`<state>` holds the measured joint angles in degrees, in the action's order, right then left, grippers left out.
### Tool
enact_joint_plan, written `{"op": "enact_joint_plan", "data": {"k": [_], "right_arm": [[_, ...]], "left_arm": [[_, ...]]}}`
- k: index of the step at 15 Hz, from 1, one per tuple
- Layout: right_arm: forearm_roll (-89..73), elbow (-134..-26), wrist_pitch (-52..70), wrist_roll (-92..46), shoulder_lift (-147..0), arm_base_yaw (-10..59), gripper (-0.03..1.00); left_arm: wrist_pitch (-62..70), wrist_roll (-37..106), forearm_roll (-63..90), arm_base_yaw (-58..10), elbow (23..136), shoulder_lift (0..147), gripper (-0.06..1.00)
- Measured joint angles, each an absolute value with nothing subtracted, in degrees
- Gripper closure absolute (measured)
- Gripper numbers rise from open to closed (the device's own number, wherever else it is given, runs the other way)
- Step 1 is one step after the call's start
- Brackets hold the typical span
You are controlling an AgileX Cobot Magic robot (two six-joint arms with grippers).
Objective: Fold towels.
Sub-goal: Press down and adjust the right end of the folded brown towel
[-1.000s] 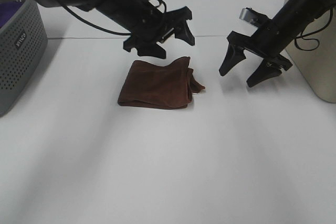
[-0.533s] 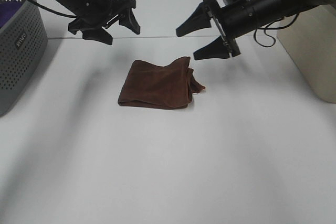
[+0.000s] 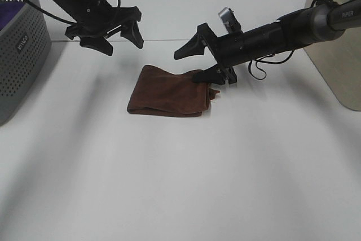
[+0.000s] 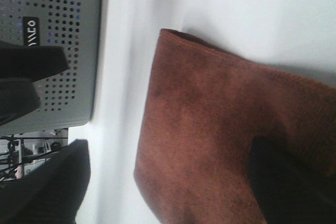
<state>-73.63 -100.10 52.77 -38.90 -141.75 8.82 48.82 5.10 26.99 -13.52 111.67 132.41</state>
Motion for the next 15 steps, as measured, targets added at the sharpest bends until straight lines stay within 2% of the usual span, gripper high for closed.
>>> {"op": "enact_joint_plan", "data": {"k": [6,9,15], "right_arm": [[-68.4,-100.1,53.9,-37.4,-141.4,7.5,0.19],[-59.3,-100.1,54.0,-35.0,-138.7,7.4,0.19],[-35.6,-100.1,59.8,-20.6,-129.8,7.4,0.19]], "left_arm": [[49.1,5.1,26.8,-13.5,111.7,132.4,0.2],[49.2,5.1,26.8,-13.5,111.7,132.4,0.2],[53.9,6.4,25.8,-13.5,111.7,130.9,0.2]]}}
